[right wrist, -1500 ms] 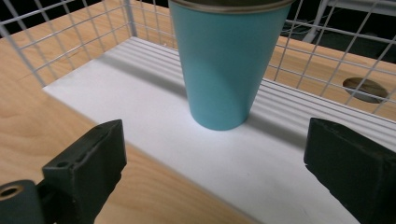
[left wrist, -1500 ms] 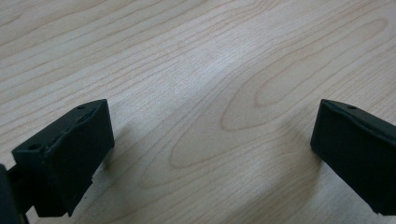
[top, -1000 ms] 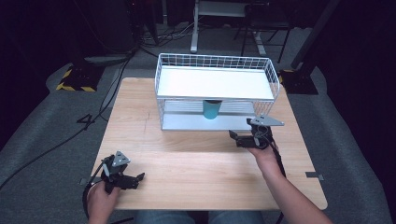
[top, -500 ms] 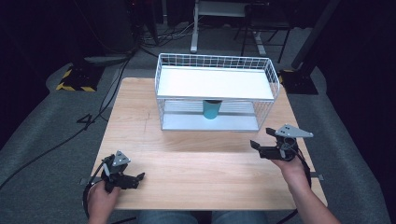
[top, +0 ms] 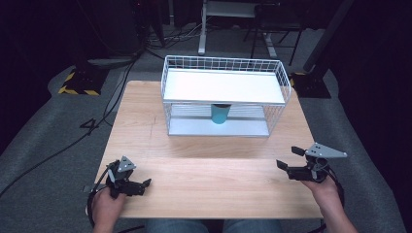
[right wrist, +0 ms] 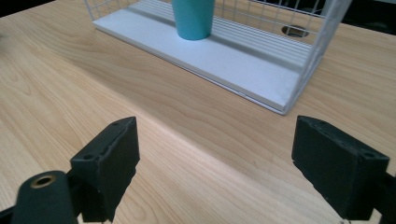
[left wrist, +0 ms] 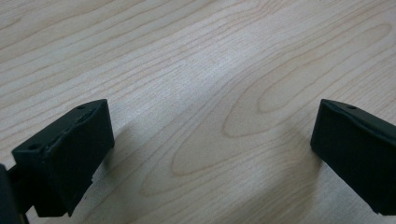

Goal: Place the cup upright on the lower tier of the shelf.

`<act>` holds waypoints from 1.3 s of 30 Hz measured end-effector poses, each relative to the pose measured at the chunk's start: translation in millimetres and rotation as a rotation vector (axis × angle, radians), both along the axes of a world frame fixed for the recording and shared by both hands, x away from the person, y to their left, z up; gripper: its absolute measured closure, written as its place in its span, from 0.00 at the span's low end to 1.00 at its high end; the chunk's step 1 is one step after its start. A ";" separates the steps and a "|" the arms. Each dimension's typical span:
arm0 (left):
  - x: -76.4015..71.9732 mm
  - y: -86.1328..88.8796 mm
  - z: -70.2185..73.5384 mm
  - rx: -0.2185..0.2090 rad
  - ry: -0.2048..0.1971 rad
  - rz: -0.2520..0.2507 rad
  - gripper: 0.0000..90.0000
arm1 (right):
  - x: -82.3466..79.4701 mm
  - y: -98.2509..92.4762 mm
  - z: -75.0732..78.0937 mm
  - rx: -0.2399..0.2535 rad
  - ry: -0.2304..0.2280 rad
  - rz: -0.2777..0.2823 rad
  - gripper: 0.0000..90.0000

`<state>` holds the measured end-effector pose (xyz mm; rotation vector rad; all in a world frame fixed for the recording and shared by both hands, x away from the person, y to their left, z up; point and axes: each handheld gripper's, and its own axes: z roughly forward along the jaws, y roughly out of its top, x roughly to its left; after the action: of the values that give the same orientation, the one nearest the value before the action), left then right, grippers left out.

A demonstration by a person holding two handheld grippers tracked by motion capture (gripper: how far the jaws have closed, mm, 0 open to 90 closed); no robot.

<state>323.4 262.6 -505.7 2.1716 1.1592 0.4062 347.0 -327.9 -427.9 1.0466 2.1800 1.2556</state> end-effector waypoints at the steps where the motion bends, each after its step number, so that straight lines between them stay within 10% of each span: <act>1: 0.0 0.0 0.0 0.000 0.000 0.000 0.00 | -2.2 -3.2 -2.0 0.004 0.000 -0.007 0.17; 13: -0.3 -0.1 -0.2 0.003 -0.006 0.003 0.00 | -18.3 -21.3 -28.2 -0.030 -0.012 0.010 0.17; 23: -0.2 -0.3 -0.2 0.000 -0.002 0.003 0.00 | -13.3 -15.7 -59.6 -0.137 0.105 -0.004 0.17; 39: -0.1 -0.5 -0.1 0.000 -0.001 0.006 0.00 | -11.1 -10.5 -76.8 -0.153 0.157 -0.014 0.12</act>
<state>323.3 262.1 -505.8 2.1682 1.1658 0.4104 335.9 -338.5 -504.7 1.1284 2.3396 1.0121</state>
